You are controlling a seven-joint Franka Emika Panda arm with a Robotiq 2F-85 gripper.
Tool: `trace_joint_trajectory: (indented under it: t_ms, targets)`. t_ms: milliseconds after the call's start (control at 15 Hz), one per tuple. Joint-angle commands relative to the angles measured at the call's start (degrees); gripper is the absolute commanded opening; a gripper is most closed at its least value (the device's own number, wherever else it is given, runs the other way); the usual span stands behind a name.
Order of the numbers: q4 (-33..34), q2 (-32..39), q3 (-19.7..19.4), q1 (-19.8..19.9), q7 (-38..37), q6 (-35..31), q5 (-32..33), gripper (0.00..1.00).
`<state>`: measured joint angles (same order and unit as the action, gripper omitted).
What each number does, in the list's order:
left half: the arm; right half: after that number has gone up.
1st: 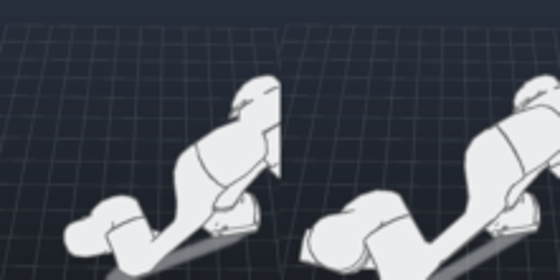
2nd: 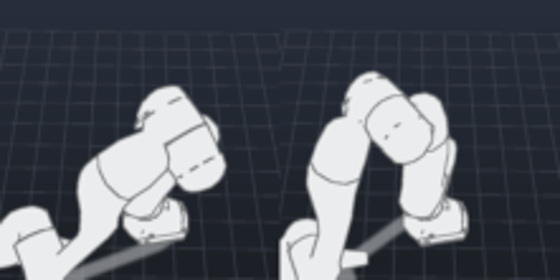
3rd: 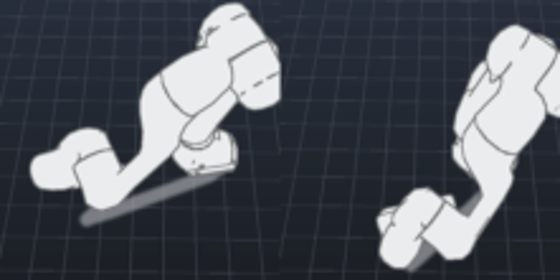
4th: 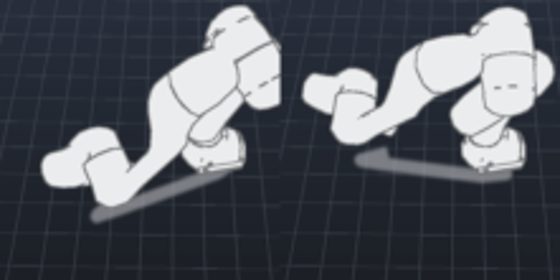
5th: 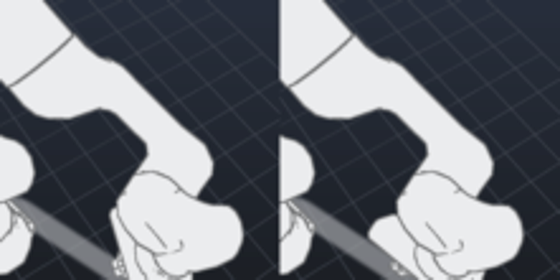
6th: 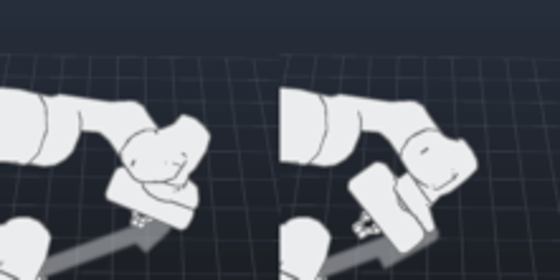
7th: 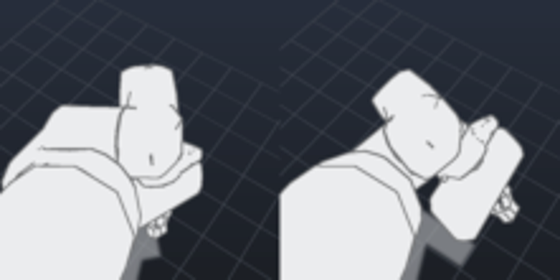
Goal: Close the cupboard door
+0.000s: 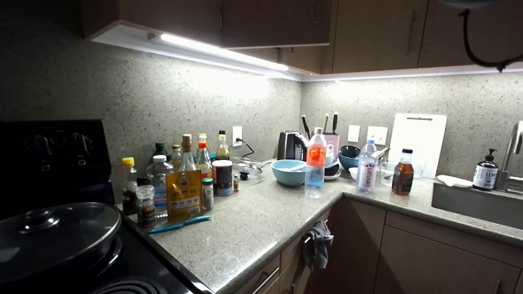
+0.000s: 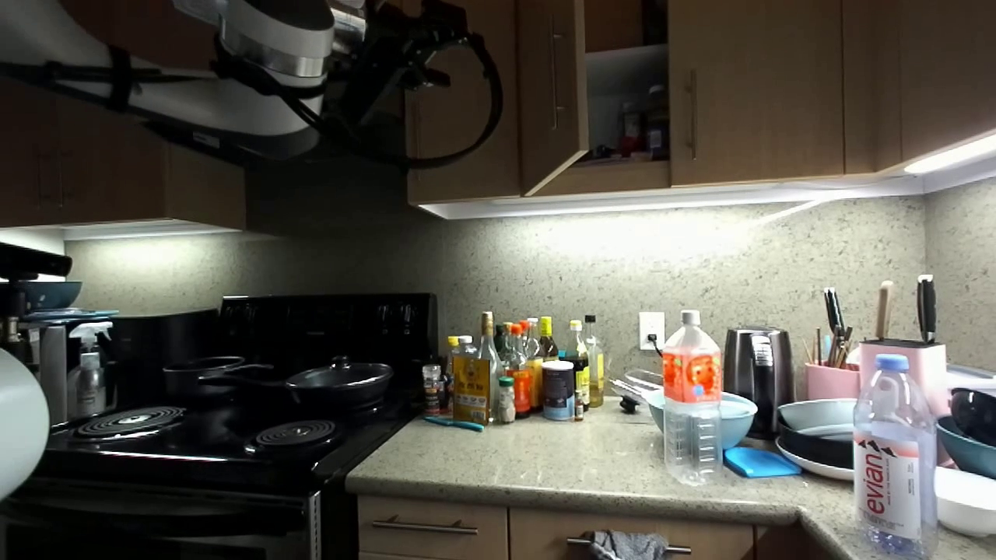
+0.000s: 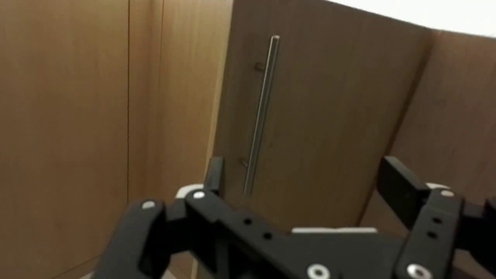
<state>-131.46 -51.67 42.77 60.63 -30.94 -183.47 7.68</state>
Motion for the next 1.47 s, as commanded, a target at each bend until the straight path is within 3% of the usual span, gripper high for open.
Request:
trace_joint_trajectory:
  t_ms: [0, 67, 133, 200, 333, 400, 1000, 1400]
  targets:
    - [8.4, -2.3, 8.3, 15.6, -8.1, -2.1, -2.0, 1.00]
    - [11.1, -3.4, 10.9, 20.0, -10.0, -1.1, -2.9, 1.00]
    - [13.2, -4.5, 13.6, 23.4, -7.2, -0.3, -8.3, 1.00]
    - [9.6, -2.1, 10.5, 17.2, -3.3, -1.1, -7.7, 1.00]
    - [12.8, -3.7, 14.3, 23.1, -3.8, -1.1, -10.7, 1.00]
    - [13.3, -4.3, 14.9, 24.2, -3.9, -1.0, -11.2, 1.00]
    - [18.3, -0.2, 13.9, 23.3, -1.5, 2.5, -13.5, 1.00]
    - [28.6, 3.3, 11.6, 28.2, -1.7, 2.2, -13.9, 1.00]
